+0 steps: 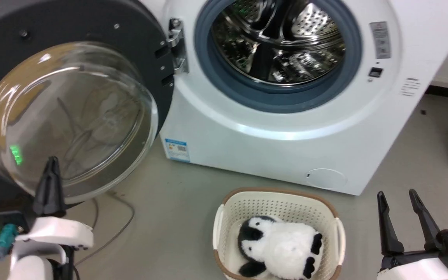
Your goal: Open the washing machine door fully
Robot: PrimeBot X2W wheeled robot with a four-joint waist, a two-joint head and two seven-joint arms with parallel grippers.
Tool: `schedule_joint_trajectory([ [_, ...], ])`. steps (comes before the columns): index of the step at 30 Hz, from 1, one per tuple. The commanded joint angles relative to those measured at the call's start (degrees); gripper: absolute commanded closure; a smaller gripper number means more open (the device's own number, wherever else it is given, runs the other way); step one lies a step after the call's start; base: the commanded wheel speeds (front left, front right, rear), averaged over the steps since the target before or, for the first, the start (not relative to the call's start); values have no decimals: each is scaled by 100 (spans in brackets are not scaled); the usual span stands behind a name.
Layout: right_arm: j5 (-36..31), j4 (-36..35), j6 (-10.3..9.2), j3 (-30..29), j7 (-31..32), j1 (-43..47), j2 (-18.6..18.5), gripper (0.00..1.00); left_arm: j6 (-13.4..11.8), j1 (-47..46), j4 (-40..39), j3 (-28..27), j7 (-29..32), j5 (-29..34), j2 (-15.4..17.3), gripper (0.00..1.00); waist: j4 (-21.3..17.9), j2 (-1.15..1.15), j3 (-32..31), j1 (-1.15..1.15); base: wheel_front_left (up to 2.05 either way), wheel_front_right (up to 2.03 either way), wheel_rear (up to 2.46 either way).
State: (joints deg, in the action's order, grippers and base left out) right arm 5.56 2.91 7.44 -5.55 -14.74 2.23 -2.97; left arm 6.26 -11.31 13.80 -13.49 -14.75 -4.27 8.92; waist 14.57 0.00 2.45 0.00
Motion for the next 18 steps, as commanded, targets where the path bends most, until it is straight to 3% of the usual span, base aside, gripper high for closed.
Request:
schedule_joint_trajectory([
  [1,37,-6,5,-14,-26,73,9,0,24,124,-95,43,-25,25,-66,65,-126,0,-89,0,0,0,0],
  [2,43,-10,5,-17,-26,89,9,0,29,177,-174,78,-25,30,-101,10,-176,0,-110,0,0,0,0],
  [3,46,-14,5,-18,-26,102,9,0,36,237,-237,113,-25,20,-138,0,-229,0,-125,0,0,0,0],
  [18,-5,-132,5,9,-26,248,9,0,-22,1051,-555,520,-25,6,-511,0,-1068,0,-227,0,0,0,0],
])
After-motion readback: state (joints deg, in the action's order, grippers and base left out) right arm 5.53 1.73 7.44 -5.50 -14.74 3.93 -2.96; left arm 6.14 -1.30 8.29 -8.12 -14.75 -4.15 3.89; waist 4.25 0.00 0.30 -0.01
